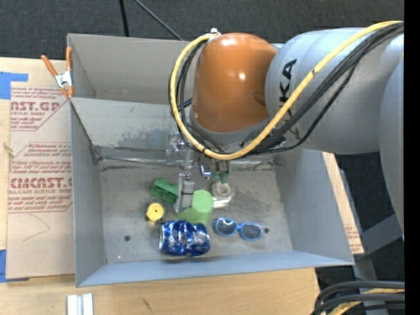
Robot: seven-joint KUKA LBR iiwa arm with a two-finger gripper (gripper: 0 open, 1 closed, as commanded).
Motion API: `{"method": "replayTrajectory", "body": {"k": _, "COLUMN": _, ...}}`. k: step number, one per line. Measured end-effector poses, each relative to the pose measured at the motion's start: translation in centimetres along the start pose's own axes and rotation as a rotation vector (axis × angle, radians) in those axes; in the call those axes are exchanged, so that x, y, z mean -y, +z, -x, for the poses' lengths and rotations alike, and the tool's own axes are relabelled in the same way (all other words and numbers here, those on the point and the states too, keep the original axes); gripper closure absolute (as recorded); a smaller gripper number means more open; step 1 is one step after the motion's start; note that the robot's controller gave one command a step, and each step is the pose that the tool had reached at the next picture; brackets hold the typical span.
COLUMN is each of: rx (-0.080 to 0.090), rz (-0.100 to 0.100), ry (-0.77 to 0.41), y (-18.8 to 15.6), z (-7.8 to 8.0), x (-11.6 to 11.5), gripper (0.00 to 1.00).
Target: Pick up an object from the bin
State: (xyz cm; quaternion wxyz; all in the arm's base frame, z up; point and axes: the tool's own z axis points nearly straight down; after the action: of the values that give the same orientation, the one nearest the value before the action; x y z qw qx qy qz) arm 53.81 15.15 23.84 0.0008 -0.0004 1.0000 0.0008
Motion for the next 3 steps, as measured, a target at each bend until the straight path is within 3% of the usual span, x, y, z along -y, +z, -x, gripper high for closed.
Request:
{"method": "replayTrajectory", "body": {"k": 1, "rx": -0.011, "rz": -0.002, "ry": 0.049, "y": 14.3, "z": -2.5, "x": 4.2, "gripper": 0.00}}
{"method": "replayTrajectory", "body": {"k": 2, "rx": 0.003, "rz": 0.001, "ry": -0.398, "y": 16.3, "z": 0.8, "x": 2.8, "gripper": 0.00}}
{"method": "replayTrajectory", "body": {"k": 3, "rx": 0.014, "rz": 0.000, "ry": -0.379, "y": 16.5, "z": -5.6, "x": 3.5, "gripper": 0.00}}
